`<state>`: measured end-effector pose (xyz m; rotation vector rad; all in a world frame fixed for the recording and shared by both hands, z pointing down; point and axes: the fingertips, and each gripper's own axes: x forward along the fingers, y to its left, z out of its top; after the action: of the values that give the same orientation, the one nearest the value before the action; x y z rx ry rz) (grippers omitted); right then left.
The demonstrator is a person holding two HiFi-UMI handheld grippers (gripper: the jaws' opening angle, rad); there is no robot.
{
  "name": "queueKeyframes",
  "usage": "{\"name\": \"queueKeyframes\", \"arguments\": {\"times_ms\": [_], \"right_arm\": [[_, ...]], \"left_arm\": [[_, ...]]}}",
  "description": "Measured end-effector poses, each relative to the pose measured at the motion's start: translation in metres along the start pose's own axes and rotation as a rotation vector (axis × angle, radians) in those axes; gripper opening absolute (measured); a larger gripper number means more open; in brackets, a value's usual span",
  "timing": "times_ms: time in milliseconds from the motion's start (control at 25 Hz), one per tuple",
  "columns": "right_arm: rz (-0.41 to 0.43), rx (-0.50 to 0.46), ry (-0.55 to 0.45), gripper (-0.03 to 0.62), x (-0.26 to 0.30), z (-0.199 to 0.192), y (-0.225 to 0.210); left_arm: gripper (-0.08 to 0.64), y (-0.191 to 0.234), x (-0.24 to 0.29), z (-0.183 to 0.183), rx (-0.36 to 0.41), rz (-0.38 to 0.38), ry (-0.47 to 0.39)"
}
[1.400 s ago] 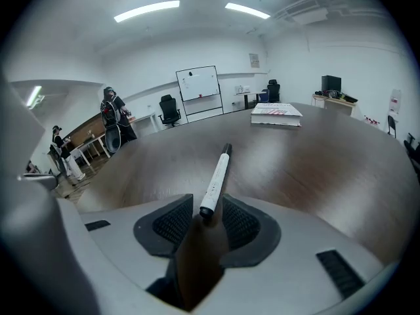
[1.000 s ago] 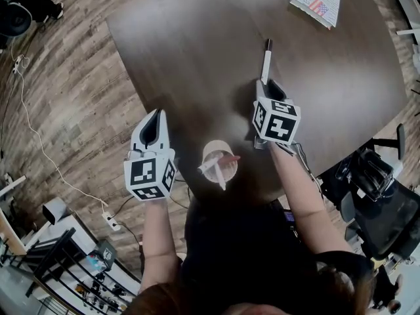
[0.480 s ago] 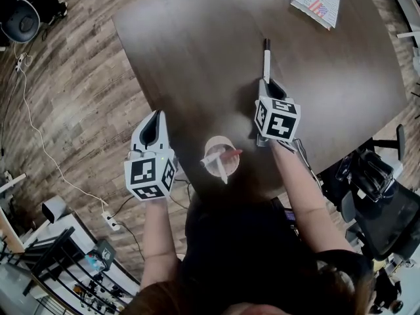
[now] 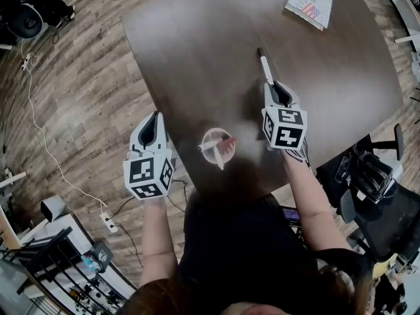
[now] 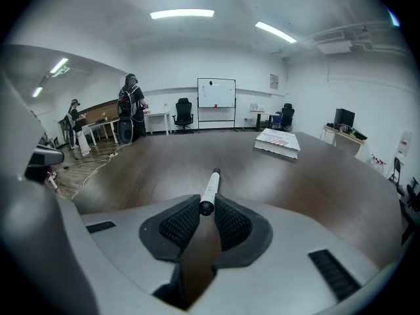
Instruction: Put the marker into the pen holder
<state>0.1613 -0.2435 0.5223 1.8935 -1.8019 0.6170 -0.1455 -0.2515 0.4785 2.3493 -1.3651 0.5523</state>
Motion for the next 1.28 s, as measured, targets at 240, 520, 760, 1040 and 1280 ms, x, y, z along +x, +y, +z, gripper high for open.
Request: {"name": "queueKeyframes", "arguments": {"times_ms": [240,520,760,1040,1280], "right_arm": [[0.044,-0.076,-0.056,0.086,-0.029,0.011,0.006],[0.169,-0.165,-0.098,0.086,-0.072,0.027,0.028],[0.344,-0.227,-0.118,0.086,-0.114,0.047,0.052],[0.541,-0.294,-0.121,0.086,-0.160,0.060,0.082],[0.708,-0.331,-0.099,0.086,-0.196,0.055,0.104]], "left_arm": [[0.028,-0.007,-0.031,0.001,-0.005,0.033,-0.027],[0.028,-0.016,-0.066,0.002,-0.021,0.074,-0.069],[0.028,-0.027,-0.093,0.003,-0.030,0.105,-0.097],[0.028,-0.039,-0.114,0.004,-0.043,0.147,-0.120],[0.028,-0.046,-0.121,0.004,-0.059,0.175,-0.139]]}}
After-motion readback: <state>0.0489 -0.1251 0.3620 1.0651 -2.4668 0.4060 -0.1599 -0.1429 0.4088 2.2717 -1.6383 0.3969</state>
